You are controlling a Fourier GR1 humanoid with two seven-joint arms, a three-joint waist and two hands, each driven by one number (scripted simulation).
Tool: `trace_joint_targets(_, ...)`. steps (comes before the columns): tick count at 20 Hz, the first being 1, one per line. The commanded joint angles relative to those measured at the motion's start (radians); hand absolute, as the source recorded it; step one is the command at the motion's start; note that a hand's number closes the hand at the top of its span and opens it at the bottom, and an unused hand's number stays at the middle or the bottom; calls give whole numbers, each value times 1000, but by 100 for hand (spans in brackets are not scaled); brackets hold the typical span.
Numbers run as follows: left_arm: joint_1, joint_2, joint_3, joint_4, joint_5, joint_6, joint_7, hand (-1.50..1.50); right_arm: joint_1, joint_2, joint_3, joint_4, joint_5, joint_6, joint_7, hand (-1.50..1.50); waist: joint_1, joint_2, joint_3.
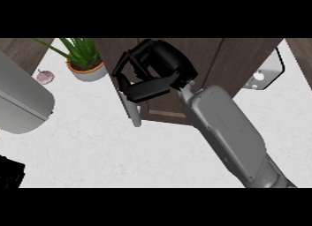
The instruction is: Pick up the bottled water, place it into the cabinet and close the cabinet
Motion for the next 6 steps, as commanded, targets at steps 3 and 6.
trace_joint_targets(3,-26,0,4,-12,1,10,20,150,-49,-128,-144,188,4,-4,-34,150,-15,55,11)
trace_joint_targets(6,-23,-14,-15,-16,-18,16,13,150,-59,-123,-139,207,12,-3,-44,150,-14,52,11)
